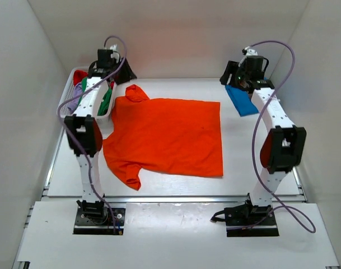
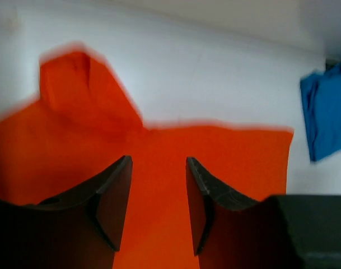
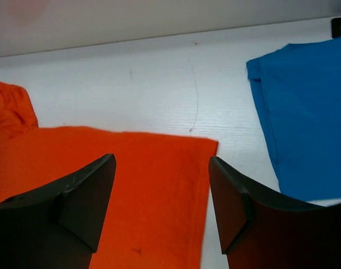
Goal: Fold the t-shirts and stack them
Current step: Flatten out the tshirt
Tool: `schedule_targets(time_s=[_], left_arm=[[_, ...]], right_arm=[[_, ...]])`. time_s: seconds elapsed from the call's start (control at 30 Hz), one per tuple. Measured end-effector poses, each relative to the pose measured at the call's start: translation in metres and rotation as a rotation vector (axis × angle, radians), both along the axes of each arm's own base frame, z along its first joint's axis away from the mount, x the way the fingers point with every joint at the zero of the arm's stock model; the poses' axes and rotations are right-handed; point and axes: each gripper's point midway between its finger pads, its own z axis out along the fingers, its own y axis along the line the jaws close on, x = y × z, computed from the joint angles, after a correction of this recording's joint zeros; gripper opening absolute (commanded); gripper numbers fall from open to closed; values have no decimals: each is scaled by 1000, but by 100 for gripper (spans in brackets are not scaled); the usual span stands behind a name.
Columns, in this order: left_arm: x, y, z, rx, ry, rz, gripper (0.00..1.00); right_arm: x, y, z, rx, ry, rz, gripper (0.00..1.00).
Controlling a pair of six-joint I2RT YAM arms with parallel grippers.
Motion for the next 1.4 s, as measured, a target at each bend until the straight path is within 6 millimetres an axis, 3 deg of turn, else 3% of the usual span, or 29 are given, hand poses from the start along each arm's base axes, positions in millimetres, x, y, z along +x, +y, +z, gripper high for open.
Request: schedule_targets(time_s=[0.1, 0.23, 0.3, 0.37, 0.43, 0.53, 0.63, 0.73, 0.93, 1.2, 1.4], left_arm=[[-74, 9, -14, 22, 108, 8, 54], [-178, -5, 17, 43, 70, -45, 51], [-222, -14, 28, 53, 21, -89, 51], [-255, -22, 21, 65, 8, -128, 51], [-276, -26, -4, 80, 54, -154, 50], [-297, -26, -73, 121, 212, -173, 49], [-318, -22, -133, 159, 384, -176, 48], [-328, -21, -164, 178, 479, -180, 49], [-315, -33, -178, 189, 501, -197, 49], [-269, -52, -191, 209, 510, -224, 51], [-238, -63, -161, 174, 429, -263, 53]], right_arm=[[-40, -6, -1, -21, 26, -14, 63], [-104, -4, -4, -22, 49, -2, 58], [-135, 5, -19, -18, 77, 25, 51], [-161, 23, -44, -9, 129, 79, 50], [-185, 45, -78, -2, 212, 143, 49], [-218, 74, -124, -10, 334, 236, 49], [-244, 97, -155, -1, 425, 315, 47], [-255, 107, -179, 12, 492, 347, 48], [-260, 100, -215, -1, 615, 312, 52], [-215, 73, -216, -37, 649, 207, 56], [-179, 41, -217, -103, 662, 131, 58]])
